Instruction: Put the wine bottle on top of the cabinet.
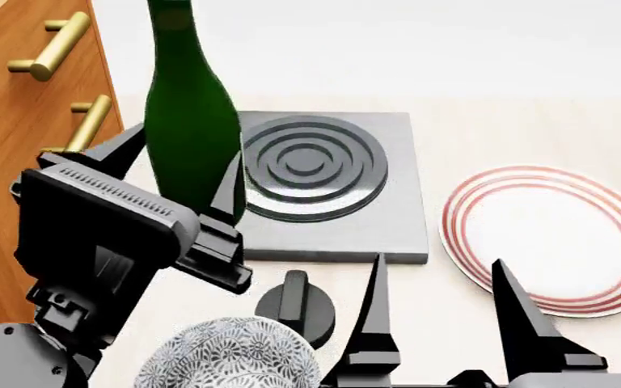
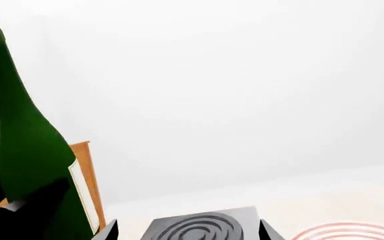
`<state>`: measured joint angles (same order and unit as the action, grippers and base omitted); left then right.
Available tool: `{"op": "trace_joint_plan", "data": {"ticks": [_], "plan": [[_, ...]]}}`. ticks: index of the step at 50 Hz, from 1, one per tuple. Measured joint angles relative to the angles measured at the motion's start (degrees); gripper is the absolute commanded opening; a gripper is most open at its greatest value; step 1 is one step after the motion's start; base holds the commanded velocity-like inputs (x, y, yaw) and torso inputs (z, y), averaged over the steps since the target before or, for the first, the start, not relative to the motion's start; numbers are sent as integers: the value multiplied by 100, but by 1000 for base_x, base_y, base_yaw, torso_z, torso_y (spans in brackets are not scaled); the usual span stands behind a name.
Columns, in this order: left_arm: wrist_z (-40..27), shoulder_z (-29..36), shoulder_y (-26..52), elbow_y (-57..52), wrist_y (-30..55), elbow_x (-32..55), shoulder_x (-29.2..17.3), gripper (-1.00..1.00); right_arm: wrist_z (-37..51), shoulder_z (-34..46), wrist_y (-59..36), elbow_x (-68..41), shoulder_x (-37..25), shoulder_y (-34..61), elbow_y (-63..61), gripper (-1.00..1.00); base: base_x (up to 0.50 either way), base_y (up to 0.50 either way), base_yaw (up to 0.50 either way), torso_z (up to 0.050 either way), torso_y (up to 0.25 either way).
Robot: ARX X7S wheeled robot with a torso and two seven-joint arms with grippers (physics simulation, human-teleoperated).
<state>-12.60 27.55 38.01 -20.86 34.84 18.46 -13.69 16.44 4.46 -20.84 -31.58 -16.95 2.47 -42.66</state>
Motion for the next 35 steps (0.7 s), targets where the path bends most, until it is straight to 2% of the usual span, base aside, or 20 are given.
{"op": "trace_joint_plan", "data": {"ticks": [15,35], "plan": [[-111,-528,1170,-16,864,157,-309,-100,-52,35,212,103,12,-170,216,100,0,0,0,1,1],[-65,-1256,2688,365,2072,116,-1395,-100,-9,34,277,73,-24,-211,254,100,0,0,0,0,0]]}}
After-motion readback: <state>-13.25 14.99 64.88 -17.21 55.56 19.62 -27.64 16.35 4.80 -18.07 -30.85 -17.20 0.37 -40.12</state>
